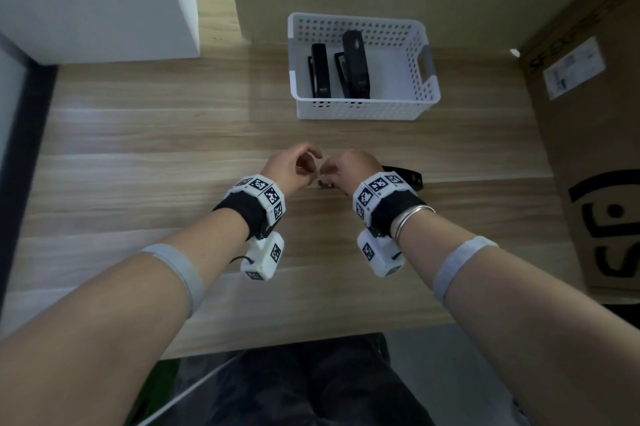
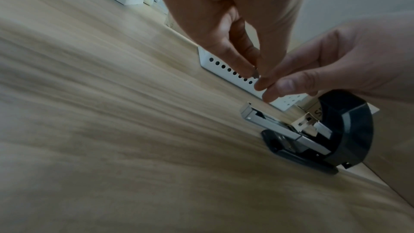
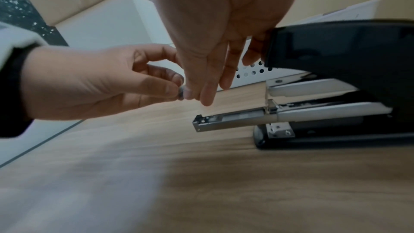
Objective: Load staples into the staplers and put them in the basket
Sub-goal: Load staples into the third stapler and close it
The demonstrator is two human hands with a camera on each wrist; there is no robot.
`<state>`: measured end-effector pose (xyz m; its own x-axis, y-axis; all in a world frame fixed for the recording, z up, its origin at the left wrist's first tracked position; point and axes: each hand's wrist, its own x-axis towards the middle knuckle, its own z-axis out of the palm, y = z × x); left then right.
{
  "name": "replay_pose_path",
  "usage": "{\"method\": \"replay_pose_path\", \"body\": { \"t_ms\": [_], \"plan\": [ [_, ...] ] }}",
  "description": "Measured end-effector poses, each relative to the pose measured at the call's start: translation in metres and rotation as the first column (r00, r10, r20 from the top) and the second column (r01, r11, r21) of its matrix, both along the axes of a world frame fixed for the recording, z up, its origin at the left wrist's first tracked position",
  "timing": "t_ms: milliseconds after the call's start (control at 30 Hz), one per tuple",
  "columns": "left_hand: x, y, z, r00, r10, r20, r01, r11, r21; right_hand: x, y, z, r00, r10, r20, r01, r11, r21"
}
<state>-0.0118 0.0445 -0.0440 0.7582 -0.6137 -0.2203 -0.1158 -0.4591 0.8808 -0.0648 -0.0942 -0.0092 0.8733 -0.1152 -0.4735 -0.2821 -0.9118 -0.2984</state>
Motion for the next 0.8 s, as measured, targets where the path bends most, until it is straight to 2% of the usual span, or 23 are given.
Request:
{"method": "replay_pose_path", "body": {
  "t_ms": [100, 200, 467, 633, 800],
  "plan": [
    [0.002, -0.002, -0.002, 1.000, -0.009, -0.026, 0.009, 1.000, 0.017, 0.002, 0.001, 0.000, 0.998, -0.052, 0.026, 0.051, 0.998, 0.041],
    [0.002, -0.004, 0.001, 0.999, -0.039, -0.022, 0.039, 0.999, 0.036, 0.004, 0.003, 0.001, 1.000, -0.016, 0.008, 0.016, 0.999, 0.046],
    [-0.002, -0.011, 0.002, 0.997, -0.072, -0.004, 0.072, 0.995, 0.066, 0.005, 0.000, 0.004, 0.992, 0.119, -0.038, -0.124, 0.975, -0.184],
    [-0.001, -0.007, -0.006, 0.984, -0.130, 0.121, 0.102, 0.972, 0.213, -0.001, 0.000, 0.001, 0.987, 0.157, -0.022, -0.157, 0.951, -0.265],
    [-0.002, -0.003, -0.010, 0.987, -0.118, 0.111, 0.078, 0.947, 0.312, 0.000, 0.004, -0.004, 0.984, 0.174, -0.031, -0.176, 0.942, -0.286]
  ]
}}
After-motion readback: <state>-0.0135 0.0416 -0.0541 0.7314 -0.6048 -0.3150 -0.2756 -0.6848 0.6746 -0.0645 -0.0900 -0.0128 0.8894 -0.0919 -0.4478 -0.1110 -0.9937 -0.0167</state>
